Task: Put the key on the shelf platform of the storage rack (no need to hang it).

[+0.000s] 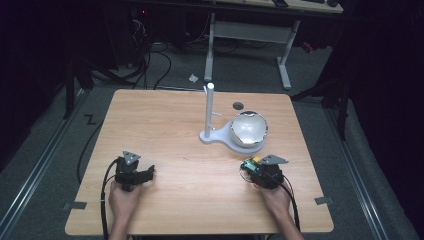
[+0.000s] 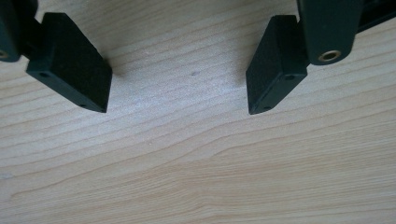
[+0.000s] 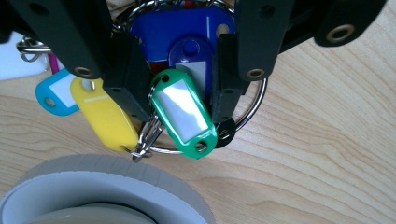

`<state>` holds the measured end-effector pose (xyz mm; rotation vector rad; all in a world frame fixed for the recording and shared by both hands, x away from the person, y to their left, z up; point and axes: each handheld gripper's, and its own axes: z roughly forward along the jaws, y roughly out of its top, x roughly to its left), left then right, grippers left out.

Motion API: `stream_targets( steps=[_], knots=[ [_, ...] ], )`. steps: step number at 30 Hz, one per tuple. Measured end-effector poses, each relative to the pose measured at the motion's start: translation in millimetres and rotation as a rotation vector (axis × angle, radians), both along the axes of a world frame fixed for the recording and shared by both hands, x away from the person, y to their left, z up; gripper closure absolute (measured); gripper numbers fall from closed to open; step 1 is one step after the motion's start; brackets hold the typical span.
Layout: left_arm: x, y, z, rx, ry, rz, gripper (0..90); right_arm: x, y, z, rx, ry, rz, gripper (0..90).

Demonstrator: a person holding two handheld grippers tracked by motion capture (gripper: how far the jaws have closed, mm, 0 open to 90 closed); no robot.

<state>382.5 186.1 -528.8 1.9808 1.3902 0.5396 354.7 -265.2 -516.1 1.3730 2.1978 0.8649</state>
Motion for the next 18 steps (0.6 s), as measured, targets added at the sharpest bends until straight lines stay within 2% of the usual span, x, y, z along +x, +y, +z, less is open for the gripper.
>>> stream_targets(
  steps=[14,15,16,18],
  knots=[
    [0.0,0.1,0.0,-0.001,0.0,-0.001,23.0,0.3,-3.6,0.3,0.026,0.002,0.019,63.9],
    [0.0,0.1,0.0,-0.001,0.001,-0.001,23.0,-0.2,-4.3,1.3,0.037,-0.002,0.021,75.3],
    [0.0,0.1,0.0,-0.001,0.001,-0.001,23.0,-1.9,-6.3,4.1,0.061,-0.033,0.029,80.7],
    [0.0,0.1,0.0,-0.001,0.0,0.0,23.0,-2.3,-7.7,8.3,0.047,-0.047,0.022,81.6]
  ],
)
